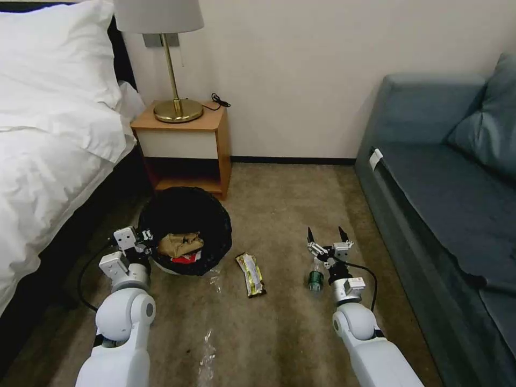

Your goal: Pick up the trash bin, then pick up the garbage on the floor and place it into the trash bin.

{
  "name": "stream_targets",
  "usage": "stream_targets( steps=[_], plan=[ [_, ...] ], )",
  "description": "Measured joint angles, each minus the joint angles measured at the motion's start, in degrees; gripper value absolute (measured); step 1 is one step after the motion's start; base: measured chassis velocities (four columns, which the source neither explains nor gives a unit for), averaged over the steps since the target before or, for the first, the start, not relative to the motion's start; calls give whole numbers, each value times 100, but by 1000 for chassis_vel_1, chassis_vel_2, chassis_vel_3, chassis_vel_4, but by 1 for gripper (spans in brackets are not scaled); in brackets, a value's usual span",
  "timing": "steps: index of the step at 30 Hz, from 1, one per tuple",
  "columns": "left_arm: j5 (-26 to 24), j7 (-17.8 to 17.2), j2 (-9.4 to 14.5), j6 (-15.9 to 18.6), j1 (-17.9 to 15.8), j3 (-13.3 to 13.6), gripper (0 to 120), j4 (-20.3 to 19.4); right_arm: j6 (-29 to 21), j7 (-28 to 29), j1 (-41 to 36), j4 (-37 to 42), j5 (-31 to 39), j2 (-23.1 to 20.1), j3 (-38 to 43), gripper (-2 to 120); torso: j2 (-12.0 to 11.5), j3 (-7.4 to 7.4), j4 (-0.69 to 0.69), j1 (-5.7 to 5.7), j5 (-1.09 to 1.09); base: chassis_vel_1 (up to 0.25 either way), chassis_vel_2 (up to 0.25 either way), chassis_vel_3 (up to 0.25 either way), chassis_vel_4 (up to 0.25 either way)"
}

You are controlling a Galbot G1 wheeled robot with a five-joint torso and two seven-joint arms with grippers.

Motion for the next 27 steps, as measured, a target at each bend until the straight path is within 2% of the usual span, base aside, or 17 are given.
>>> stream_targets(
  steps=[1, 4, 6, 7, 12, 13, 15, 19, 22, 27],
  plan=[
    [0, 0, 0, 0, 0, 0, 4, 0, 0, 0, 0, 0, 0, 0, 0, 100, 0, 0, 0, 0, 0, 0, 0, 0, 0],
    [-3, 7, -7, 0, 17, 1, 4, -4, -623, 237, 146, 13, 258, -211, -251, 100, 0, -2, 0, 0, 0, 0, 0, 0, 0],
    [-3, 9, -9, 0, 20, 1, 4, -7, -742, 258, 169, 29, 398, -249, -299, 100, 0, -2, 0, 0, 0, 0, 0, 0, 0],
    [-3, 21, -15, 0, 28, 2, 4, -17, -1148, 375, 277, 84, 941, -367, -468, 100, 0, -1, 0, 0, 0, 0, 0, 0, 0],
    [-1, 37, -24, 0, 32, 15, 4, -18, -1595, 498, 483, 71, 1552, -508, -748, 100, 0, -1, 0, 0, 0, 0, 0, 0, 0],
    [4, 41, -44, -1, 24, 23, 4, -10, -1949, 555, 690, -14, 1977, -629, -994, 100, 0, -1, 0, 0, 0, 0, 0, 0, 0],
    [9, 52, -63, -1, 15, 37, 4, 27, -2363, 592, 934, -225, 2309, -675, -1203, 100, 0, -1, 1, 0, 0, 0, 0, 0, 0],
    [8, 89, -67, -1, -3, 23, 4, 85, -2629, 601, 1155, -595, 2443, -578, -1267, 100, 0, -1, 0, 0, -1, 0, 0, 0, 0],
    [7, 106, -49, -13, -74, -39, 4, 205, -2786, 516, 1370, -1225, 2401, -430, -1224, 100, 0, -1, 2, 0, 0, 0, 0, 0, 0],
    [6, 104, -45, -17, -130, -36, 4, 253, -3010, 419, 1435, -1605, 2297, -394, -1066, 100, 0, -1, -1, 0, 0, 0, 0, 0, 0]
  ],
)
